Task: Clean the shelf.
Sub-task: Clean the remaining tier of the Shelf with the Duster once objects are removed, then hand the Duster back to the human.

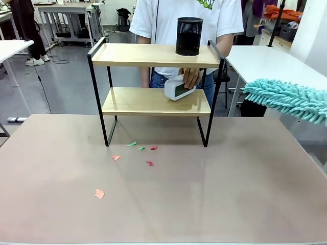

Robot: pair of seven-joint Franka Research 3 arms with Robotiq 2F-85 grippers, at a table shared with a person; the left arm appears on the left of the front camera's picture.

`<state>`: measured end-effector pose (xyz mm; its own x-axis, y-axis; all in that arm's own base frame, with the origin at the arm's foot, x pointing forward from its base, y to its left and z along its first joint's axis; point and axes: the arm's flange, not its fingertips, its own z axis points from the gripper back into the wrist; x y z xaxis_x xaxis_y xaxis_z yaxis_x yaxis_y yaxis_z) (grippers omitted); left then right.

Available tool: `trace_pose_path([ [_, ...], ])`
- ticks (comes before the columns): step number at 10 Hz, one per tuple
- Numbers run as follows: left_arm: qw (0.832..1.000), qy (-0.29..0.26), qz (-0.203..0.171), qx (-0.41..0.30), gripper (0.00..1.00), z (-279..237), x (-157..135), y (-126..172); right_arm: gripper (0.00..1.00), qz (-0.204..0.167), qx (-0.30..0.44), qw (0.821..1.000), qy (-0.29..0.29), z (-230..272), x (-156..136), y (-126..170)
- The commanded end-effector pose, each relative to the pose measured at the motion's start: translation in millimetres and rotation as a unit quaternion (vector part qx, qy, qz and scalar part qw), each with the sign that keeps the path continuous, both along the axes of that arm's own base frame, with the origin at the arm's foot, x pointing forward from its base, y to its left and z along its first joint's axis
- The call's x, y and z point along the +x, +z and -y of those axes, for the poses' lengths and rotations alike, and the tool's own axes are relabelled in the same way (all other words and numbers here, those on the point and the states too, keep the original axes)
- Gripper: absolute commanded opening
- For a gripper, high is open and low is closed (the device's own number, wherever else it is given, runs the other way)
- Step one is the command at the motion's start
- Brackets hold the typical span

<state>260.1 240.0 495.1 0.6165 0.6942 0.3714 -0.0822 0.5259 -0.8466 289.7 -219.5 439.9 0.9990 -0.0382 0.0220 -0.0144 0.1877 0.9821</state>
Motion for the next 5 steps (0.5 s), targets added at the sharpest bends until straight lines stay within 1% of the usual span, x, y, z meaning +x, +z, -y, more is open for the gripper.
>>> trace_pose_path([
  [1,1.0,-0.005,0.016,0.0,1.0,1.1,0.0,-2.2,0.12,0.002,0.001,1.0,0.0,1.0,-0.1,1.9],
  [5,1.0,-0.005,0.016,0.0,1.0,1.1,0.0,-2.2,0.12,0.002,0.001,1.0,0.0,1.0,-0.1,1.9],
])
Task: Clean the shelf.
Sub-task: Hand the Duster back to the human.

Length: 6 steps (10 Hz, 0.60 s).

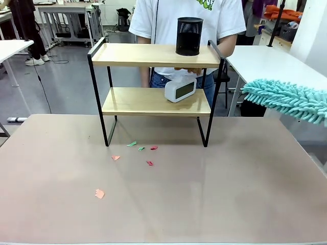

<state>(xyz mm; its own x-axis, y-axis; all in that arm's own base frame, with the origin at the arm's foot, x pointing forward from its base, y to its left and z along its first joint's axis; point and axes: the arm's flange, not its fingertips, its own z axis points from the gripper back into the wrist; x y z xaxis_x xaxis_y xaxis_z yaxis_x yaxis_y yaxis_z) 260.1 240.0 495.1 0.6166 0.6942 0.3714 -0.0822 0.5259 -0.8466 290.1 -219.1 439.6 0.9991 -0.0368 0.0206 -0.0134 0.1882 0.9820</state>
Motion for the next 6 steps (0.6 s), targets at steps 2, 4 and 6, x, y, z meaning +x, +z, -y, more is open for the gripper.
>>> trace_pose_path([
  [2,1.0,-0.005,0.016,0.0,1.0,1,0,-2,0.12,0.003,0.002,1.0,-0.001,1,-1,2],
  [4,1.0,-0.005,0.016,0.0,1.0,1,0,-2,0.12,0.003,0.002,1.0,-0.001,1,-1,2],
  [6,0.997,-0.068,0.004,0.046,1.0,44,8,20,0.12,0.05,-0.041,0.992,0.109,-32,-7,22],
])
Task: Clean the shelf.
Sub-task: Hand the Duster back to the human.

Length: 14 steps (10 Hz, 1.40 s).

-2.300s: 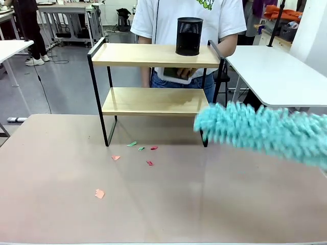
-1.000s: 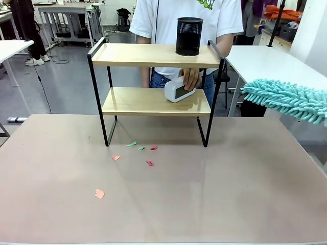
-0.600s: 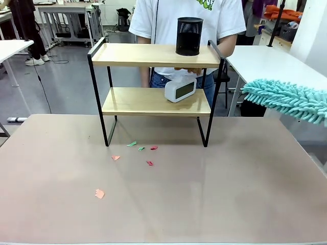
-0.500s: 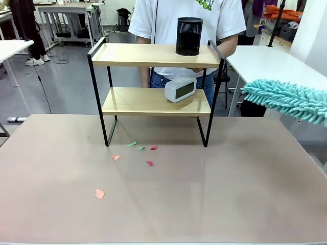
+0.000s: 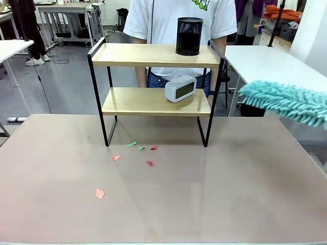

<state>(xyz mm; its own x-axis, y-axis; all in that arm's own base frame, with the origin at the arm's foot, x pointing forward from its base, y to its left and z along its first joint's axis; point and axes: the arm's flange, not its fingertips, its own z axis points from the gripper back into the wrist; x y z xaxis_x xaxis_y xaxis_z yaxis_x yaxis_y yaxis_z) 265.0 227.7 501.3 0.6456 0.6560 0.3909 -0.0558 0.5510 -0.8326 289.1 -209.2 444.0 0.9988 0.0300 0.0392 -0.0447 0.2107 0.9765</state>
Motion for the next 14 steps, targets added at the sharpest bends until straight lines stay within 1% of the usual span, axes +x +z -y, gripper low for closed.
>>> trace_pose_path([
  [1,0.984,-0.174,0.007,-0.02,1.0,78,12,26,0.12,0.053,-0.014,0.983,0.177,-55,-7,35],
  [2,0.971,-0.238,-0.003,-0.017,1.0,129,20,24,0.12,0.051,-0.025,0.956,0.289,-102,-18,46],
  [3,0.959,-0.284,-0.015,-0.003,1.0,173,24,15,0.12,0.052,-0.052,0.927,0.368,-145,-34,44],
  [4,0.942,-0.333,-0.029,-0.018,1.0,209,25,8,0.12,0.053,-0.067,0.898,0.432,-183,-48,37],
  [5,0.934,-0.355,-0.031,-0.037,1.0,244,22,4,0.12,0.048,-0.093,0.883,0.458,-211,-55,22],
  [6,0.929,-0.363,-0.069,0.001,1.0,258,13,1,0.12,0.063,-0.167,0.908,0.379,-198,-47,14],
  [7,0.937,-0.348,-0.025,-0.016,1.0,223,41,33,0.12,0.022,-0.071,0.919,0.387,-204,-49,28],
  [8,0.937,-0.348,-0.025,-0.016,1.0,223,41,33,0.12,0.027,-0.113,0.902,0.415,-222,-54,20],
  [9,0.927,-0.372,-0.048,-0.009,1.0,252,45,28,0.12,0.005,-0.123,0.892,0.434,-228,-42,14],
  [10,0.901,-0.431,-0.055,-0.019,1.0,289,44,14,0.12,0.005,-0.121,0.874,0.47,-249,-27,12],
  [11,0.872,-0.485,-0.061,-0.013,1.0,321,44,2,0.12,0.025,-0.104,0.861,0.498,-260,-18,17],
  [12,0.847,-0.525,-0.073,-0.029,1.0,338,45,-5,0.12,0.034,-0.101,0.852,0.513,-271,-12,24],
  [13,0.843,-0.533,-0.072,-0.018,1.0,351,47,-11,0.12,0.038,-0.102,0.847,0.52,-284,-4,32],
  [14,0.832,-0.548,-0.079,-0.036,1.0,359,49,-13,0.12,0.049,-0.1,0.847,0.52,-299,4,40],
])
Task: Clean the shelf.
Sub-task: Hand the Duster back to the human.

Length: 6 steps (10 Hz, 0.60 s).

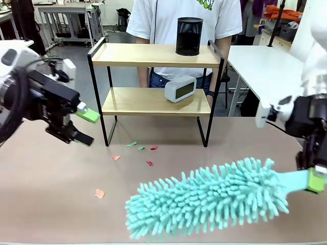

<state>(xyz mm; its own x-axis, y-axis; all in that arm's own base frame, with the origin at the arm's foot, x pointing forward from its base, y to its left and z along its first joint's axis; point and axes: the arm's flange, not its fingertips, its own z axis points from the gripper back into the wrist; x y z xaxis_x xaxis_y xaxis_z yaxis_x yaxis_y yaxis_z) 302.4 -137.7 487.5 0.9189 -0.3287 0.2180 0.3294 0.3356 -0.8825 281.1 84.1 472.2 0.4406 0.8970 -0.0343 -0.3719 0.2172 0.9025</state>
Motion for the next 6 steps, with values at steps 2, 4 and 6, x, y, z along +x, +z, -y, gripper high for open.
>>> trace_pose_path([
  [2,0.999,-0.027,-0.01,-0.03,1.0,13,11,-3,0.12,0.032,0.04,0.999,-0.007,-38,23,21],
  [4,0.998,-0.056,-0.002,-0.035,1.0,31,3,-13,0.12,0.027,0.065,0.998,-0.004,-46,31,27],
  [6,0.99,-0.112,-0.023,-0.079,1.0,46,-8,-17,0.12,0.012,0.072,0.997,0.013,-51,37,21],
])
